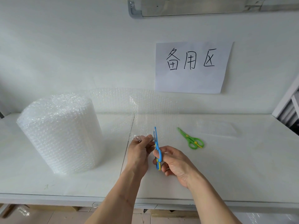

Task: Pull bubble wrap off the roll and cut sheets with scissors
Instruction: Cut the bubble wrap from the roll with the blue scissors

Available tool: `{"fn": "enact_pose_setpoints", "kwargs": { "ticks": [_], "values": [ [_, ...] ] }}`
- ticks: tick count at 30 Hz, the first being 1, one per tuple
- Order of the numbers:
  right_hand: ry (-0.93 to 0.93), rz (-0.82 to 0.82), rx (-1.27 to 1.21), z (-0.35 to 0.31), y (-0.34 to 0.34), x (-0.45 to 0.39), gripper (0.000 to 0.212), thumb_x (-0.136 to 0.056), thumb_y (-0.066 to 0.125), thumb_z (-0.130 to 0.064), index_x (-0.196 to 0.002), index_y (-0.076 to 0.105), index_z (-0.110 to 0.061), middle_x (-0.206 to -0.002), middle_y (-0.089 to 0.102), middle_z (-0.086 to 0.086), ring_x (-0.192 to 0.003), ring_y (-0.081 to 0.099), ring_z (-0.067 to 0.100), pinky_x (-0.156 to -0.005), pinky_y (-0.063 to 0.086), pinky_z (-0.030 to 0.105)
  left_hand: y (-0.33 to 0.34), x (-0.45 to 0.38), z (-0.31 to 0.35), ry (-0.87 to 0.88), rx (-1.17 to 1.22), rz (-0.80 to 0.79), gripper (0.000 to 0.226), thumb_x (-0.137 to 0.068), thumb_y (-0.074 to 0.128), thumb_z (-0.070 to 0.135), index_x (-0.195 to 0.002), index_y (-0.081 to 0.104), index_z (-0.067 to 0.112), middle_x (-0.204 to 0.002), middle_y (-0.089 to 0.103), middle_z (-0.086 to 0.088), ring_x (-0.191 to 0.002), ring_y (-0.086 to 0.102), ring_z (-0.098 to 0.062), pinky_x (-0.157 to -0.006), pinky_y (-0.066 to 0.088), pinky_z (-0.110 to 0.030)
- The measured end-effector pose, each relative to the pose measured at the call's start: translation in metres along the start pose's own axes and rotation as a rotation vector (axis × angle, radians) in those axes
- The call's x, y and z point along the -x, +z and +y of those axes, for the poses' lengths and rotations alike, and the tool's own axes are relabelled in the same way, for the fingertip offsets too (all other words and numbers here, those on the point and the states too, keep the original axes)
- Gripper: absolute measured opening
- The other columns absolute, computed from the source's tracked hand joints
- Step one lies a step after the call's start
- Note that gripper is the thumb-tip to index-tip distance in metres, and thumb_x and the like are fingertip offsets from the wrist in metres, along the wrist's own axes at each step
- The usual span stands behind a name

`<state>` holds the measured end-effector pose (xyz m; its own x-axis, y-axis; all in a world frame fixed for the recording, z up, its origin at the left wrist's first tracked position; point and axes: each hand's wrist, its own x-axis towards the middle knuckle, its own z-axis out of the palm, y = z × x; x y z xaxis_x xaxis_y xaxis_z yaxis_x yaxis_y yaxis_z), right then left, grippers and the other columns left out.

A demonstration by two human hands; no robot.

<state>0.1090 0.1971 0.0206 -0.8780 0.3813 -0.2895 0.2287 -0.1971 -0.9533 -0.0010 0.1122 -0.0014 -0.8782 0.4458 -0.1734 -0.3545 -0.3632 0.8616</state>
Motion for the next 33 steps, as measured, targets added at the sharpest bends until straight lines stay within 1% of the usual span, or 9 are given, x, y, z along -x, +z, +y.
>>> {"fn": "enact_pose_setpoints", "kwargs": {
  "ticks": [7, 9, 11, 13, 16, 21, 26, 29, 33],
  "values": [
    [-0.008, -0.015, -0.002, -0.0011, -0.0018, 0.0013, 0.024, -0.083, 0.075, -0.029, -0.096, 0.065, -0.012, -0.077, 0.069, 0.012, -0.043, 0.042, 0.010, -0.043, 0.036, 0.019, -0.0002, -0.0005, -0.0022, 0.015, -0.020, 0.004, 0.032, -0.088, 0.066, 0.006, -0.065, 0.045, 0.014, -0.068, 0.058, -0.005, -0.062, 0.055, -0.018, -0.062, 0.044, -0.030],
    [-0.002, -0.038, 0.009, -0.0023, -0.0017, 0.0015, 0.026, -0.083, 0.075, -0.034, -0.096, 0.065, -0.013, -0.079, 0.070, 0.010, -0.045, 0.045, 0.010, -0.043, 0.038, 0.020, -0.0006, -0.0007, -0.0024, 0.010, -0.021, 0.012, 0.032, -0.088, 0.066, 0.007, -0.063, 0.046, 0.014, -0.066, 0.057, -0.005, -0.059, 0.054, -0.017, -0.058, 0.044, -0.030],
    [0.011, -0.072, 0.031, -0.0037, -0.0010, 0.0021, 0.030, -0.080, 0.074, -0.043, -0.094, 0.067, -0.018, -0.082, 0.072, 0.009, -0.047, 0.048, 0.011, -0.044, 0.042, 0.022, -0.0006, -0.0001, -0.0022, -0.001, -0.026, 0.009, 0.034, -0.088, 0.066, 0.008, -0.061, 0.046, 0.015, -0.064, 0.054, -0.005, -0.056, 0.051, -0.017, -0.049, 0.041, -0.028],
    [0.018, -0.087, 0.042, -0.0045, -0.0004, 0.0026, 0.032, -0.078, 0.073, -0.049, -0.092, 0.067, -0.021, -0.082, 0.073, 0.008, -0.049, 0.049, 0.012, -0.045, 0.043, 0.022, -0.0008, -0.0002, -0.0026, 0.000, -0.022, 0.005, 0.035, -0.088, 0.066, 0.008, -0.061, 0.045, 0.014, -0.061, 0.052, -0.004, -0.054, 0.050, -0.017, -0.047, 0.041, -0.027],
    [0.017, -0.069, 0.027, -0.0044, -0.0006, 0.0022, 0.028, -0.079, 0.074, -0.045, -0.091, 0.068, -0.020, -0.078, 0.072, 0.008, -0.049, 0.044, 0.012, -0.045, 0.042, 0.022, -0.0012, -0.0001, -0.0026, 0.021, -0.019, 0.001, 0.036, -0.089, 0.064, 0.007, -0.061, 0.042, 0.012, -0.058, 0.051, -0.002, -0.052, 0.049, -0.016, -0.051, 0.044, -0.026],
    [0.012, -0.038, 0.032, -0.0022, -0.0005, 0.0011, 0.024, -0.079, 0.076, -0.038, -0.093, 0.068, -0.020, -0.074, 0.070, 0.004, -0.047, 0.040, 0.009, -0.044, 0.040, 0.021, -0.0010, 0.0002, -0.0041, 0.029, -0.033, -0.018, 0.041, -0.091, 0.062, 0.006, -0.058, 0.039, 0.012, -0.054, 0.045, -0.002, -0.048, 0.047, -0.016, -0.048, 0.043, -0.025],
    [0.012, -0.027, 0.020, -0.0020, 0.0008, 0.0006, 0.023, -0.078, 0.077, -0.042, -0.089, 0.070, -0.023, -0.075, 0.070, 0.004, -0.048, 0.041, 0.011, -0.045, 0.041, 0.022, -0.0024, -0.0022, -0.0058, 0.029, -0.032, 0.005, 0.028, -0.090, 0.064, 0.007, -0.069, 0.045, 0.007, -0.061, 0.050, -0.007, -0.054, 0.053, -0.018, -0.054, 0.047, -0.027],
    [0.021, -0.026, 0.025, -0.0036, 0.0017, 0.0007, 0.024, -0.077, 0.077, -0.045, -0.088, 0.071, -0.024, -0.075, 0.070, 0.004, -0.049, 0.040, 0.011, -0.045, 0.041, 0.022, -0.0048, -0.0035, -0.0076, 0.029, -0.036, -0.004, 0.015, -0.089, 0.066, 0.010, -0.087, 0.055, 0.001, -0.069, 0.052, -0.012, -0.061, 0.055, -0.021, -0.059, 0.050, -0.029],
    [0.022, -0.022, 0.019, -0.0040, 0.0010, 0.0016, 0.023, -0.077, 0.077, -0.043, -0.087, 0.070, -0.024, -0.074, 0.069, 0.003, -0.049, 0.039, 0.010, -0.045, 0.040, 0.021, -0.0053, -0.0054, -0.0093, 0.046, -0.032, 0.000, 0.014, -0.089, 0.066, 0.008, -0.090, 0.054, 0.002, -0.071, 0.052, -0.013, -0.063, 0.057, -0.022, -0.059, 0.051, -0.027]
  ]
}}
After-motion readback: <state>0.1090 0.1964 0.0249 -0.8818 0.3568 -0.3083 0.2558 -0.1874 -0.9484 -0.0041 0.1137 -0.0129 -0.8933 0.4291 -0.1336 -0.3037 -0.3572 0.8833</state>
